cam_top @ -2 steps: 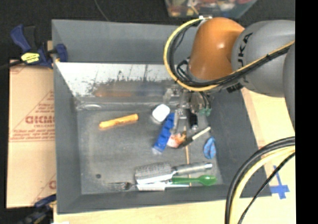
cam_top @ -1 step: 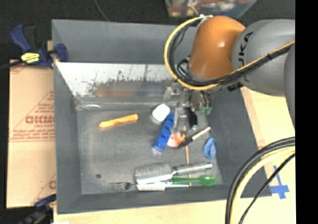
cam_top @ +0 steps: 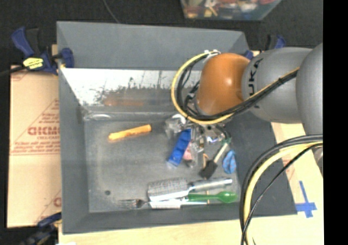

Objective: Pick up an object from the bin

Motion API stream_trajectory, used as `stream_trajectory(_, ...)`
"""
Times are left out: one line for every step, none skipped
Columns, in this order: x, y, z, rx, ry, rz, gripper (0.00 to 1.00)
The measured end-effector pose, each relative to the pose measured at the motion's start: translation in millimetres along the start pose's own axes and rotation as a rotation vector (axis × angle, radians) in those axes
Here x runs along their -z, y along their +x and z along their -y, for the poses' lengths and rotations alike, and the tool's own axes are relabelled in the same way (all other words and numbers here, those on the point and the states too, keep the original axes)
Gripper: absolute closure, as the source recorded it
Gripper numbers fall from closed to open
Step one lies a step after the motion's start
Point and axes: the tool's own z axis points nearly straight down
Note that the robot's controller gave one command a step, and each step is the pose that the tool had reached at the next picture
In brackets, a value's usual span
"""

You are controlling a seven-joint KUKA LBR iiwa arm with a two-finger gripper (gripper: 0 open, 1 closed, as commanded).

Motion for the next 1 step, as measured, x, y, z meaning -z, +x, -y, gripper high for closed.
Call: stream_trajectory(49.0,23.4,3.4,-0.011,0.004,0.005,0.0)
